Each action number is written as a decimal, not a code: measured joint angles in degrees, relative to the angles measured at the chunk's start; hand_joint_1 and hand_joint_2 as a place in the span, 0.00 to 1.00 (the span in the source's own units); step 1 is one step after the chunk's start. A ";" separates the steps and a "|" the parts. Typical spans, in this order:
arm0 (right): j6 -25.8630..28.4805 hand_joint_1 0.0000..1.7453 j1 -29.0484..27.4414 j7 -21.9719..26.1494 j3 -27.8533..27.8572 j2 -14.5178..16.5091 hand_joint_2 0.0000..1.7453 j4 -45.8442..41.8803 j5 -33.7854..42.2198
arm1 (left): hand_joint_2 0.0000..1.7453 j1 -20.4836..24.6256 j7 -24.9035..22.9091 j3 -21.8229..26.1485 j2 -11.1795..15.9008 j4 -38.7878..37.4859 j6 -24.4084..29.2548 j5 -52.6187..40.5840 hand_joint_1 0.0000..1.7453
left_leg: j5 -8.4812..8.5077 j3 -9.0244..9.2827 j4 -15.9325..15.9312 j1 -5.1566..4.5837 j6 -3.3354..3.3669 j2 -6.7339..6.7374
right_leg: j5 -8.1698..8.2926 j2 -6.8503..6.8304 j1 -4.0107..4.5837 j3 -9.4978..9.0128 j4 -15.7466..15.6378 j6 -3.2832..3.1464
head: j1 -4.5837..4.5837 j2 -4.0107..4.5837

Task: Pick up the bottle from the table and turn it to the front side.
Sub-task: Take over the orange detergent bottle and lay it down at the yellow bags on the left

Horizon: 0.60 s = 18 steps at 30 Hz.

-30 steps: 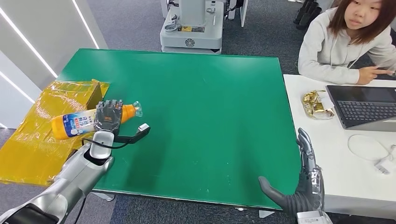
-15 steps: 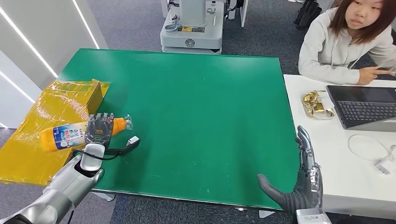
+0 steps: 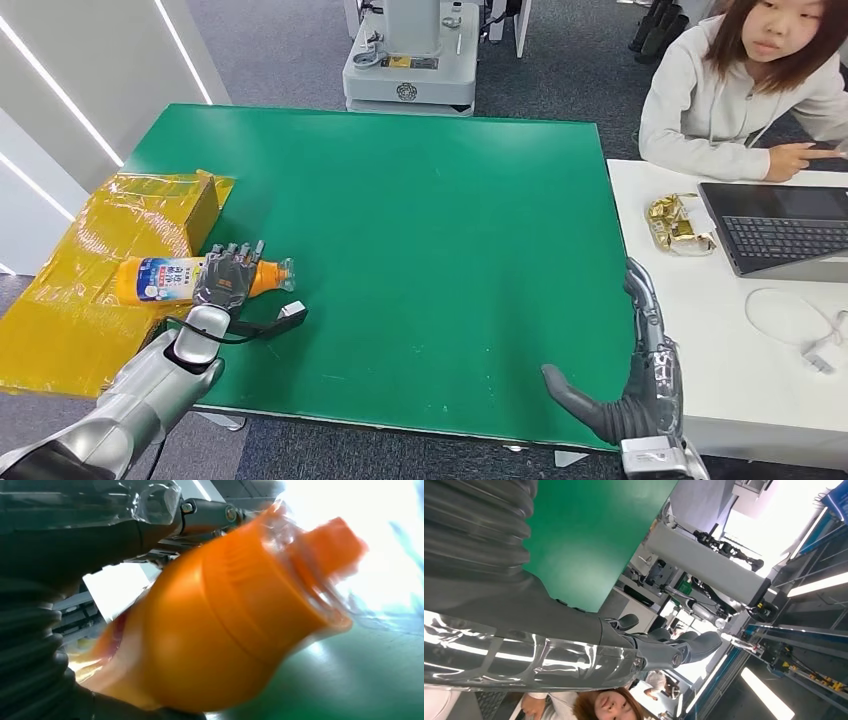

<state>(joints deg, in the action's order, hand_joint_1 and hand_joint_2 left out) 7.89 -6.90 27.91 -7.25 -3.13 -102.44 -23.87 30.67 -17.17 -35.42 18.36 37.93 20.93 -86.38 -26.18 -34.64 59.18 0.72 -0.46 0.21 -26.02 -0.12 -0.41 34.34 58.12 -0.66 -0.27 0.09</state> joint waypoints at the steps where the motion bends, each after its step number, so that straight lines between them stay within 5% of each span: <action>1: 0.05 0.00 -0.08 -0.11 -0.13 0.02 1.00 -0.02 -0.27 | 1.00 0.28 0.20 0.01 -0.14 -0.56 0.24 0.00 0.00 | 0.00 0.00 0.00 0.00 0.00 0.00 | 0.00 0.00 0.00 -0.01 0.00 0.00 | 0.00 0.00; 18: -0.09 0.00 -0.92 -2.05 0.29 1.12 1.00 -0.25 1.55 | 1.00 2.74 4.21 0.08 -2.94 -4.77 1.45 0.00 0.00 | 0.02 0.13 0.00 -0.01 -0.02 -0.07 | 0.01 -0.10 -0.01 -0.13 0.01 0.00 | 0.01 0.00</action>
<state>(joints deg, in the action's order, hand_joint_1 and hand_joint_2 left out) 7.80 -7.81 25.86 -6.96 -2.01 -102.68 -22.32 33.41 -12.96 -35.34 15.42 33.16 22.38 -86.38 -26.16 -34.51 59.18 0.71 -0.48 0.14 -26.01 -0.23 -0.42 34.20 58.13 -0.67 -0.26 0.09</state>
